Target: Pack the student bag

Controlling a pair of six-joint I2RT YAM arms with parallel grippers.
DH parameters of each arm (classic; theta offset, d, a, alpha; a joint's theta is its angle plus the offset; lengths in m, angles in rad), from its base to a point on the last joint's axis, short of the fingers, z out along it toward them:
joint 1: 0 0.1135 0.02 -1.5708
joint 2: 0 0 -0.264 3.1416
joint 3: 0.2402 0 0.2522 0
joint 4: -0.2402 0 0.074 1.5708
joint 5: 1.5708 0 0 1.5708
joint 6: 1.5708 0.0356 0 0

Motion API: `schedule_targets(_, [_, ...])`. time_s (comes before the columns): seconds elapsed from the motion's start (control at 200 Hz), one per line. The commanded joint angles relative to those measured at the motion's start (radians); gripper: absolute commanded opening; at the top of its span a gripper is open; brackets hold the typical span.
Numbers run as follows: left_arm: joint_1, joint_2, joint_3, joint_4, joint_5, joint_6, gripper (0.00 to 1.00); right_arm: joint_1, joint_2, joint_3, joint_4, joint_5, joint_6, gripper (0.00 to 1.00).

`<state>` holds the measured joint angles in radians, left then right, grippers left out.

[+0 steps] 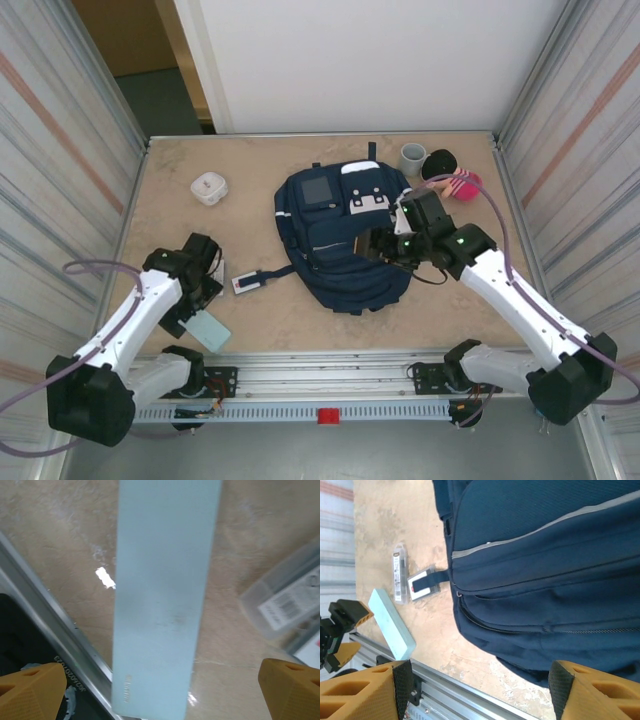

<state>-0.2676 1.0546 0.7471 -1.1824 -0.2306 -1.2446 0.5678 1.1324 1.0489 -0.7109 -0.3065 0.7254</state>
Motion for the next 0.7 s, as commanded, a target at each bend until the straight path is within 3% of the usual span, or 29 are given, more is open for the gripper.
schedule_targets(0.0, [0.022, 0.024, -0.047, -0.019, 0.001, -0.037, 0.99, 0.028, 0.028, -0.005, 0.062, 0.006, 0.019, 0.73])
schedule_targets(0.346, [0.035, 0.152, -0.128, 0.175, 0.112, 0.036, 0.93, 0.041, 0.058, -0.001, 0.097, 0.013, 0.013, 0.74])
schedule_targets(0.697, [0.035, 0.211, -0.143, 0.229, 0.134, 0.018, 0.67, 0.041, 0.081, 0.01, 0.115, 0.004, 0.016, 0.74])
